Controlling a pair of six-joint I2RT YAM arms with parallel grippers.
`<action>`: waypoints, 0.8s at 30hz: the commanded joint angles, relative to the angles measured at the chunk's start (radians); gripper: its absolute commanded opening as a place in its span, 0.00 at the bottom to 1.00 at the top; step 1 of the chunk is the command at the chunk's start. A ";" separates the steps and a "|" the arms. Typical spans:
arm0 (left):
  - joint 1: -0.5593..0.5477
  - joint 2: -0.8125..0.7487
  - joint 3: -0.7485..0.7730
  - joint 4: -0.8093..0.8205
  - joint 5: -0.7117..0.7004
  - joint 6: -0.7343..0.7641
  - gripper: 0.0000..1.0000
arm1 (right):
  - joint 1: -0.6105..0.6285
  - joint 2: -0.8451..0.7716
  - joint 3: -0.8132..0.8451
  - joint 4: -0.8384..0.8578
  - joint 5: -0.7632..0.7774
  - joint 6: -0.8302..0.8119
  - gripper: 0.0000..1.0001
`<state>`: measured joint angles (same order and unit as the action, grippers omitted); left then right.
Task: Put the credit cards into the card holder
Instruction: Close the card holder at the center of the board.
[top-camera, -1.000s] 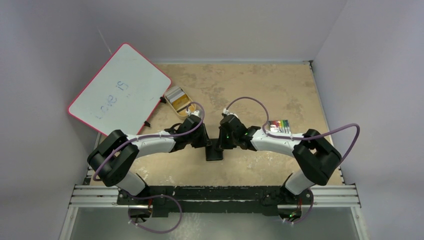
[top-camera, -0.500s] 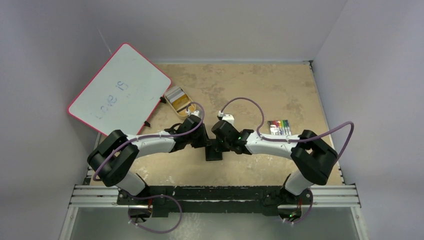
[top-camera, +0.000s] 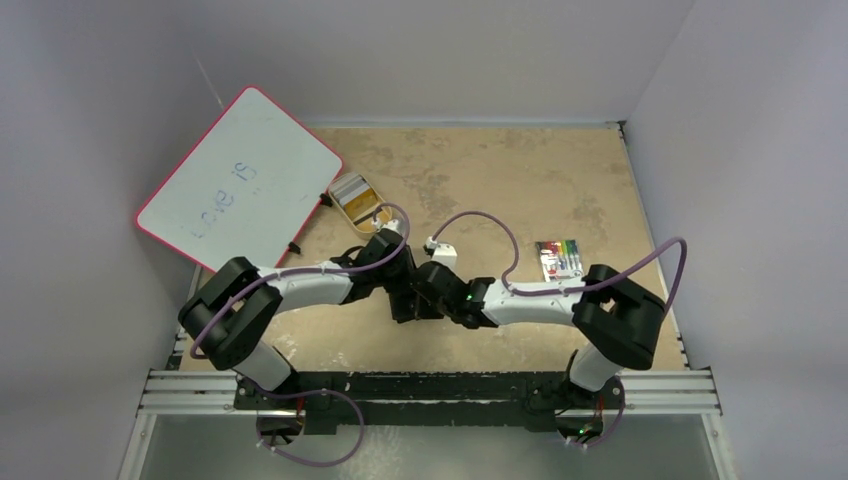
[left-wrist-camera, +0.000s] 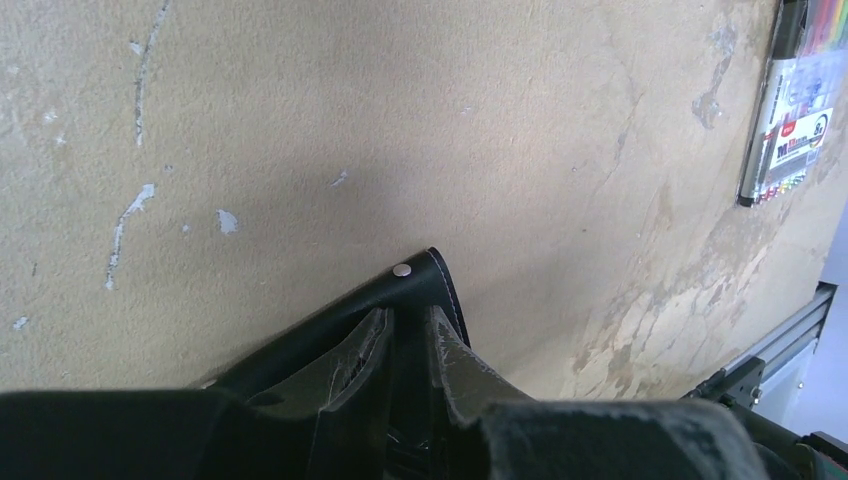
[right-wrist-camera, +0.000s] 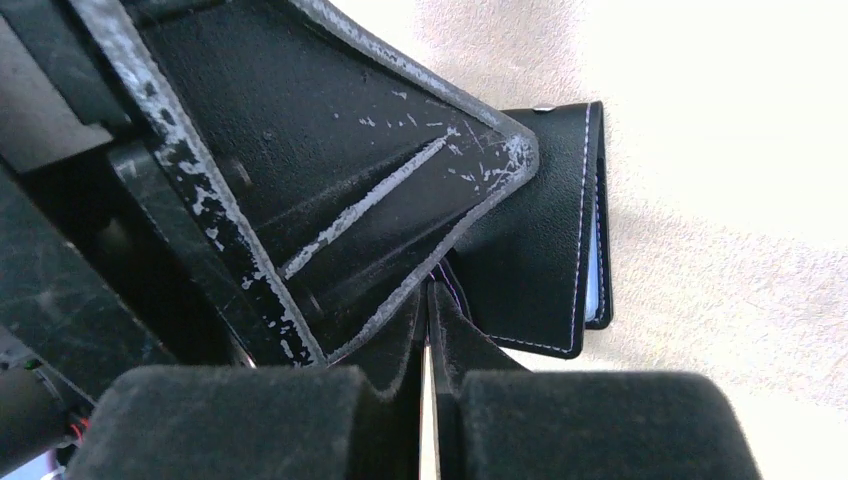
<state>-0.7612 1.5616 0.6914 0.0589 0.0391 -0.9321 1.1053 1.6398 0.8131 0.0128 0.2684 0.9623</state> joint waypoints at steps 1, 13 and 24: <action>-0.005 0.017 0.011 -0.008 0.021 -0.013 0.17 | 0.019 0.111 -0.099 -0.190 -0.087 0.038 0.03; 0.167 -0.196 0.145 -0.293 -0.052 0.103 0.22 | -0.202 -0.081 -0.026 -0.236 -0.022 -0.182 0.12; 0.181 -0.355 0.210 -0.419 -0.062 0.178 0.29 | -0.354 -0.226 0.068 -0.248 -0.065 -0.320 0.39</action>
<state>-0.5827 1.2873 0.8299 -0.3061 -0.0055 -0.8066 0.7444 1.4944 0.8188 -0.1955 0.2180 0.7105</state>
